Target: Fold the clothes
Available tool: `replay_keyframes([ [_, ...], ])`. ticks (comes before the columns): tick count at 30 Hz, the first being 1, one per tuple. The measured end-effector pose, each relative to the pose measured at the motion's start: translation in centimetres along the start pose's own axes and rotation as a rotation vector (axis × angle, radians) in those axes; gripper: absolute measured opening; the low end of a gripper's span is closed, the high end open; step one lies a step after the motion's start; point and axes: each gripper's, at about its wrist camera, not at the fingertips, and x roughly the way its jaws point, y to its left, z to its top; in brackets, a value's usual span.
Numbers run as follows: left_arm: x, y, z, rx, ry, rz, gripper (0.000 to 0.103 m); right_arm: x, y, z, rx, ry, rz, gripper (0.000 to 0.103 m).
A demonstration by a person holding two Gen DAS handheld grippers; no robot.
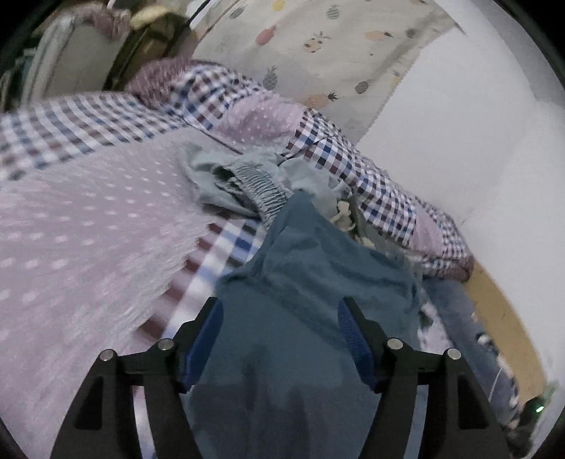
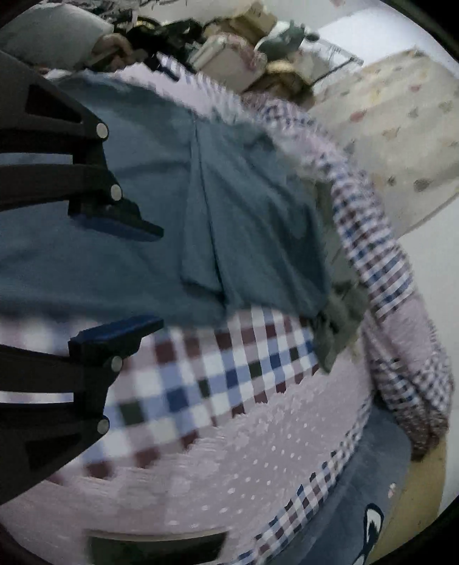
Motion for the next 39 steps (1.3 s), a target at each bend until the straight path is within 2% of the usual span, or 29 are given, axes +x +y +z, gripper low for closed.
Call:
replay_keyframes([
  [1, -1.3, 0.1, -0.9, 0.01, 0.004, 0.014, 0.083, -1.0, 0.9, -1.1, -0.004, -0.023, 0.014, 0.048],
  [5, -4.9, 0.8, -3.6, 0.013, 0.06, 0.05, 0.084, -3.1, 4.4, -5.3, -0.04, -0.091, 0.075, 0.048],
  [8, -6.8, 1.6, -5.6, -0.024, 0.107, 0.077, 0.084, -2.8, 7.1, -8.1, -0.091, -0.071, 0.127, 0.048],
  [12, -9.9, 2.7, -7.8, -0.043, 0.116, 0.151, 0.084, -1.6, 10.4, -11.4, -0.155, -0.023, 0.181, 0.048],
  [15, -12.1, 4.3, -9.5, -0.147, 0.125, 0.169, 0.084, -0.8, 13.1, -13.7, -0.218, 0.047, 0.224, 0.048],
  [18, -13.8, 5.3, -11.0, -0.202, 0.123, 0.189, 0.084, -0.9, 15.5, -15.6, -0.278, 0.057, 0.264, 0.049],
  [23, -14.3, 6.7, -12.6, -0.218, 0.158, 0.237, 0.084, -0.9, 17.8, -17.9, -0.353, 0.074, 0.278, 0.052],
  [28, -14.9, 9.8, -13.4, -0.302, 0.183, 0.264, 0.084, -0.9, 20.0, -20.1, -0.429, 0.091, 0.292, 0.054],
  [32, -14.7, 11.3, -14.3, -0.35, 0.246, 0.253, 0.084, -0.9, 20.7, -21.1, -0.463, 0.105, 0.3, 0.056],
  [39, -14.3, 11.6, -15.5, -0.38, 0.259, 0.248, 0.084, -0.2, 21.7, -22.1, -0.495, 0.142, 0.301, 0.056],
])
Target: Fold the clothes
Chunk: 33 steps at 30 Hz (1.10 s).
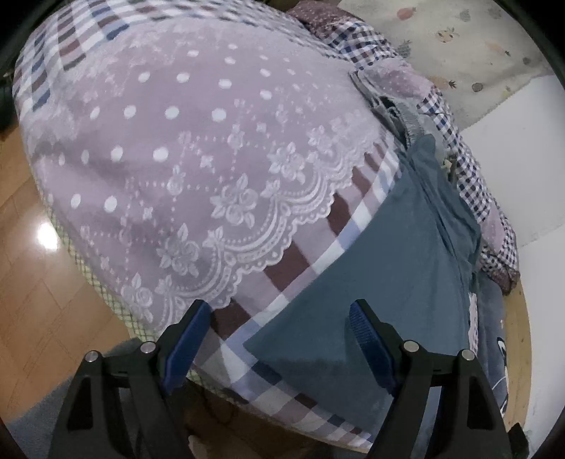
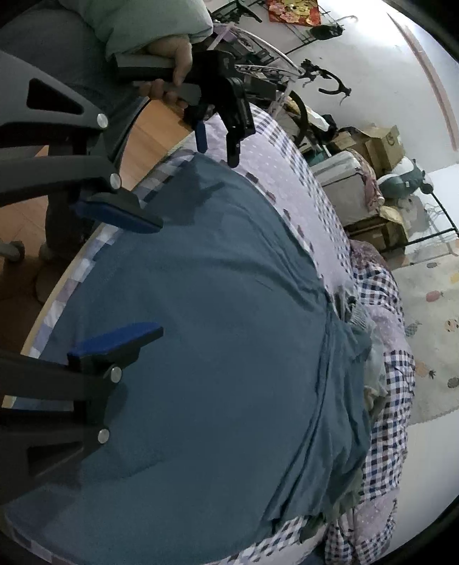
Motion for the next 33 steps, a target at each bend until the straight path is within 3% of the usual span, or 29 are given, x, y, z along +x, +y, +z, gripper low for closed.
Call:
replay_keyframes([
  [5, 0.5, 0.0, -0.9, -0.016, 0.014, -0.05, 0.084, 0.2, 0.7, -0.2, -0.005, 0.016, 0.002, 0.056],
  [15, 0.8, 0.1, -1.0, -0.097, 0.062, -0.246, 0.084, 0.3, 4.8, -1.8, -0.126, 0.018, -0.034, 0.056],
  [22, 0.2, -0.2, -0.4, -0.095, 0.059, -0.375, 0.084, 1.8, 7.8, -2.5, -0.209, 0.03, -0.069, 0.056],
  [25, -0.3, 0.2, -0.3, -0.1, 0.046, -0.371, 0.084, 2.8, 8.6, -3.0, -0.224, 0.048, -0.081, 0.056],
  [28, 0.1, 1.0, -0.2, -0.127, 0.063, -0.296, 0.084, 3.8, 9.0, -3.2, -0.228, 0.061, -0.076, 0.057],
  [33, 0.0, 1.0, 0.1, -0.158, 0.055, -0.323, 0.084, 5.1, 8.9, -3.7, -0.23, 0.087, -0.07, 0.057],
])
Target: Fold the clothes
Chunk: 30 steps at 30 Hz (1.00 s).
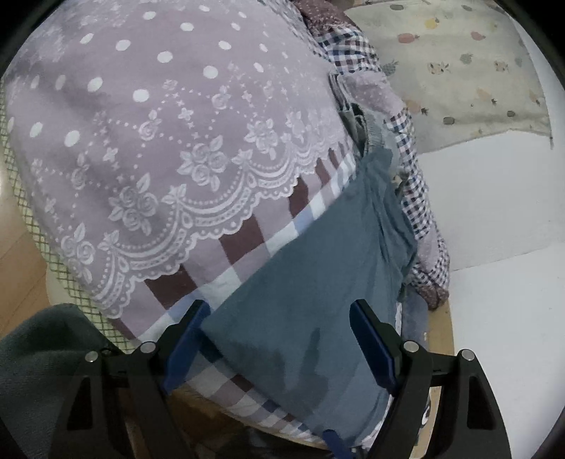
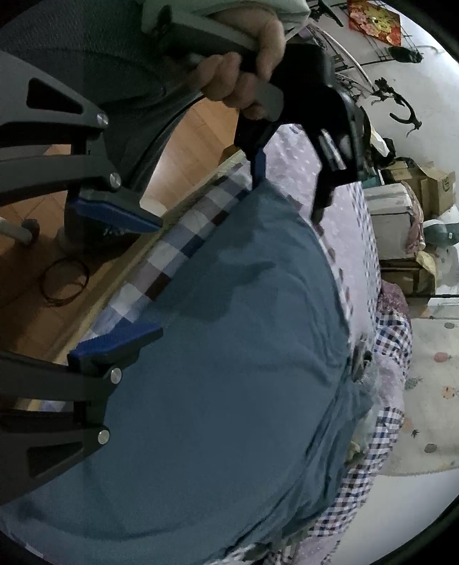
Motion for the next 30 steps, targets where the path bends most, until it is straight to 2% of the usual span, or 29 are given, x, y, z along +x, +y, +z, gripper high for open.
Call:
replay_keyframes([
  [5, 1.1, -0.5, 0.1, 0.005, 0.024, 0.049, 0.075, 0.7, -0.1, -0.2, 0.006, 0.008, 0.007, 0.057],
  [8, 1.7, -0.7, 0.4, 0.002, 0.021, 0.061, 0.074, 1.1, -0.2, -0.3, 0.009, 0.012, 0.012, 0.057],
  [20, 0.4, 0.8, -0.5, -0.005, 0.011, 0.107, 0.051, 1.3, -0.4, -0.3, 0.01, 0.006, 0.031, 0.057],
  [28, 0.0, 1.3, -0.9, -0.008, 0.008, 0.129, 0.045, 1.1, 0.1, -0.1, -0.021, -0.013, 0.028, 0.057],
  [30, 0.1, 1.3, -0.8, -0.012, 0.01, 0.131, 0.036, 1.0, 0.1, -0.1, -0.021, -0.015, 0.029, 0.057],
])
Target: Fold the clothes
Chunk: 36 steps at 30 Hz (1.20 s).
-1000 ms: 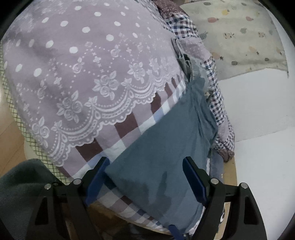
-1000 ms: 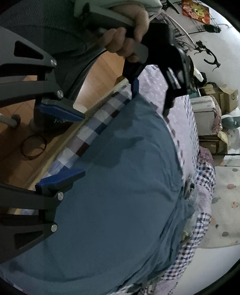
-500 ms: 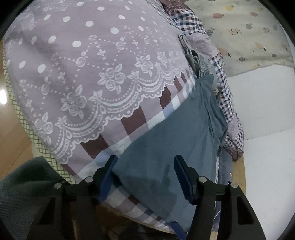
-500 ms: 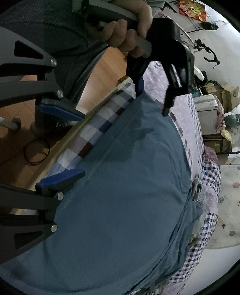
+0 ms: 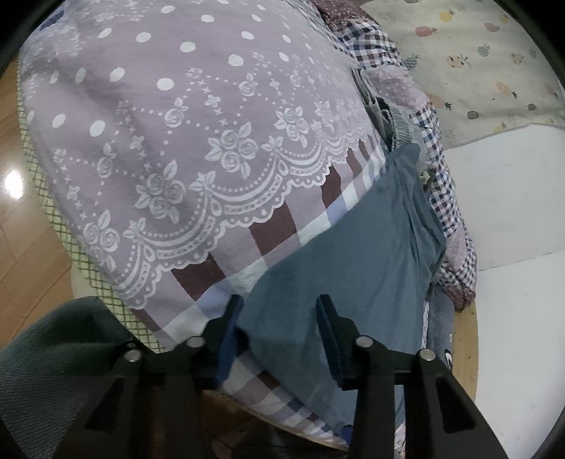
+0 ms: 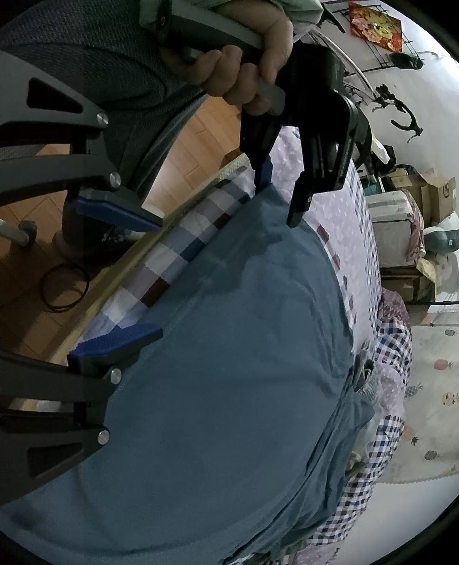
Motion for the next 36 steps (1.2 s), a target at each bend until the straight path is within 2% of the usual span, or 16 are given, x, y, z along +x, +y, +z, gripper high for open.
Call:
replay_keyframes([
  [1, -0.1, 0.1, 0.0, -0.003, 0.001, 0.0, 0.033, 0.0, 0.0, 0.0, 0.0, -0.002, -0.001, 0.057],
  [6, -0.3, 0.1, -0.1, -0.012, 0.002, -0.018, 0.029, -0.2, 0.0, 0.0, -0.008, -0.013, -0.015, 0.058],
  [7, -0.5, 0.1, -0.1, -0.011, 0.001, -0.027, 0.016, -0.2, 0.1, 0.0, -0.014, -0.016, -0.021, 0.058],
  [8, -0.6, 0.1, -0.1, -0.009, 0.0, -0.041, 0.011, -0.2, 0.2, 0.1, -0.021, -0.019, -0.027, 0.058],
  [17, -1.6, 0.0, -0.1, -0.007, -0.018, -0.12, 0.01, 0.3, 2.6, 1.2, -0.166, -0.088, -0.082, 0.061],
  [27, -2.3, 0.5, 0.1, -0.03, 0.001, -0.19, 0.01, 1.8, 6.4, 2.6, -0.382, -0.188, -0.16, 0.061],
  [32, -2.1, 1.3, 0.2, -0.05, 0.021, -0.177, 0.01, 3.5, 8.4, 3.1, -0.507, -0.228, -0.2, 0.061],
  [36, -2.4, 1.4, 0.3, -0.05, 0.025, -0.219, 0.01, 5.6, 9.8, 3.6, -0.572, -0.241, -0.245, 0.061],
])
